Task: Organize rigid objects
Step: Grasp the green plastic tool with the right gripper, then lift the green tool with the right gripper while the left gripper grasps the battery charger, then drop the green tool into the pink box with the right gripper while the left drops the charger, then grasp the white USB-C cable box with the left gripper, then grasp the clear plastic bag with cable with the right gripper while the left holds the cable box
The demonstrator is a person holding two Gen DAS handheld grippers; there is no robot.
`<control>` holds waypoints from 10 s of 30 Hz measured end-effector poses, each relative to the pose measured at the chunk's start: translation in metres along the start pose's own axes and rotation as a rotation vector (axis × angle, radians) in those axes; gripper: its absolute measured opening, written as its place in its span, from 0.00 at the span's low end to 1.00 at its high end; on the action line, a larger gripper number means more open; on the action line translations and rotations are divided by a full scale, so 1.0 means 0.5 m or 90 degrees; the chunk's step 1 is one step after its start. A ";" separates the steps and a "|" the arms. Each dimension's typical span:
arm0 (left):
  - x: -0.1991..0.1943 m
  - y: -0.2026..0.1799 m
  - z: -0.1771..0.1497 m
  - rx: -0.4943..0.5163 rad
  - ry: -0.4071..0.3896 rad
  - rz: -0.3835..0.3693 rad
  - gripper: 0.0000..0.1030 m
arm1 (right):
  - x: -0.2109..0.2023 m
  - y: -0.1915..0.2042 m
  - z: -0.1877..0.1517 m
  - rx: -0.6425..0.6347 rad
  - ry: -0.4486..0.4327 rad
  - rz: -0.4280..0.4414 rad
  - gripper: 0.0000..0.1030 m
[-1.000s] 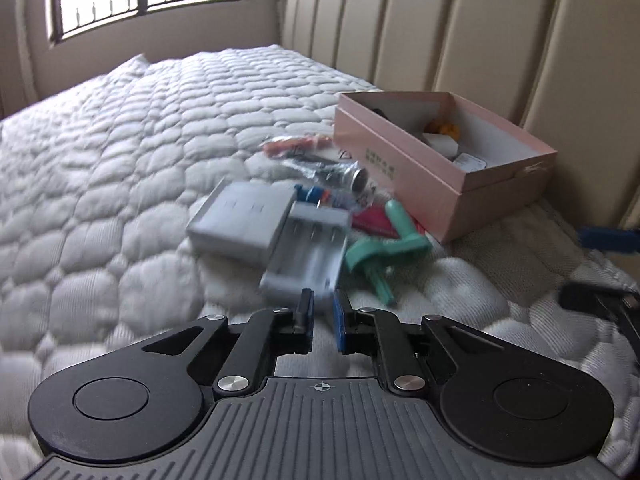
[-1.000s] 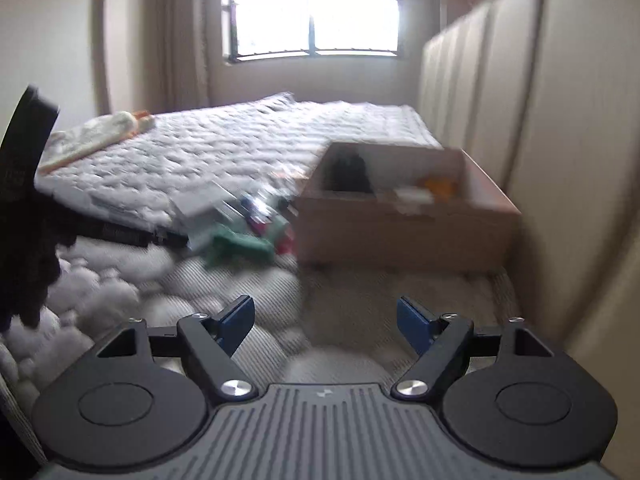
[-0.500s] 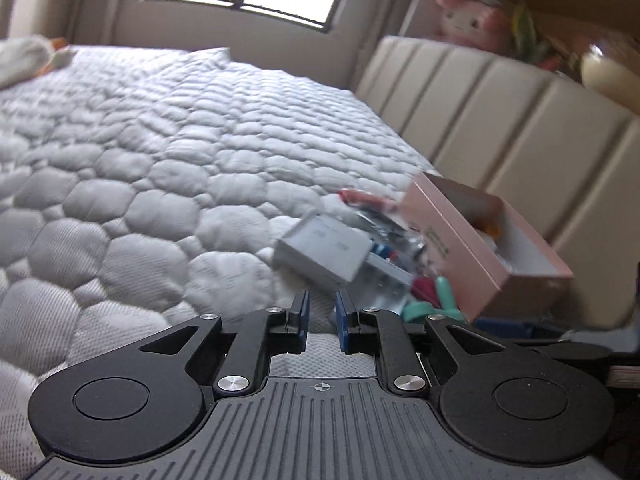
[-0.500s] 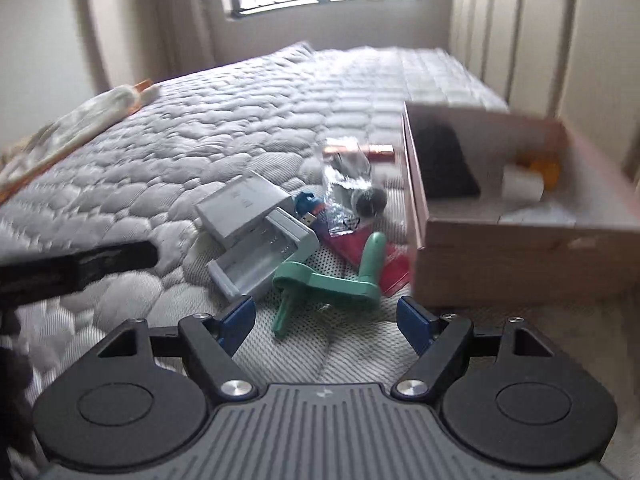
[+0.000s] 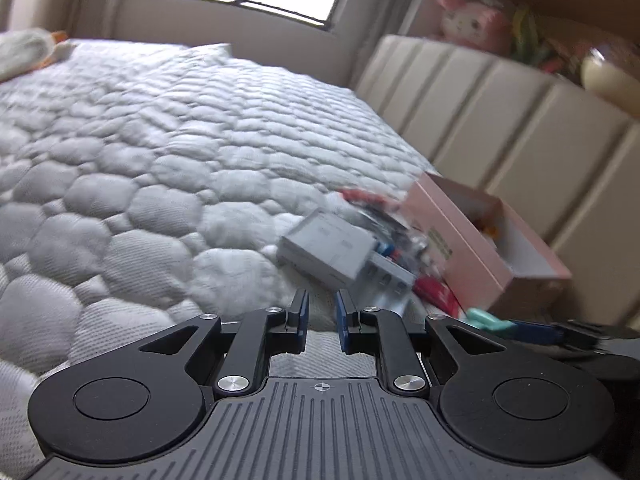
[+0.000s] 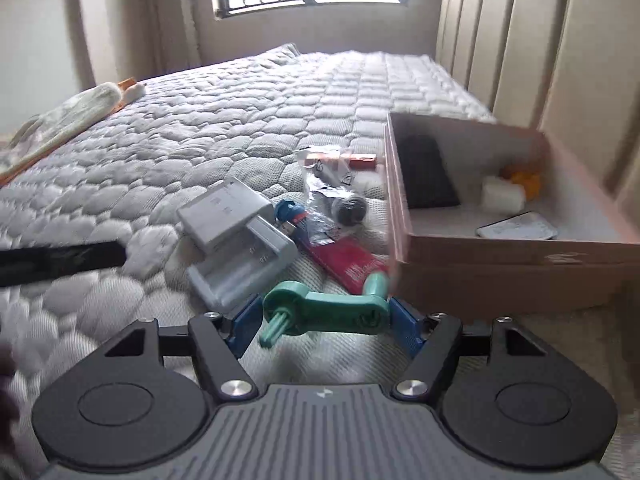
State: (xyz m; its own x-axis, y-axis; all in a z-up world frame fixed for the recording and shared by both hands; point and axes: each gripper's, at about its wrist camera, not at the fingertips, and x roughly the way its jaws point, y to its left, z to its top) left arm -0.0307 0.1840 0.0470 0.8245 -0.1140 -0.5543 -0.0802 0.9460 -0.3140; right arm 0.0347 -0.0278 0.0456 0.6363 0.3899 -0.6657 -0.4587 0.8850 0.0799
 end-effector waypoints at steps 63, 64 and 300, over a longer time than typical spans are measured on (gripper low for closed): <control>0.123 -0.215 -0.037 0.368 0.156 -0.117 0.61 | -0.110 -0.193 -0.194 0.038 -0.072 -0.041 0.81; 0.118 -0.215 -0.034 0.375 0.146 -0.113 0.60 | -0.110 -0.194 -0.195 0.039 -0.073 -0.040 0.81; 0.062 -0.038 -0.016 0.002 0.108 -0.030 0.72 | -0.021 -0.019 0.118 -0.115 0.160 0.033 0.44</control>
State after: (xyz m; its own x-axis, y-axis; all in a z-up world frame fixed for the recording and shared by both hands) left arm -0.0078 0.1602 0.0297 0.7209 -0.2070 -0.6615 -0.0419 0.9396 -0.3396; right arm 0.0691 -0.0254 0.0956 0.4466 0.3384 -0.8283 -0.6041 0.7969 -0.0002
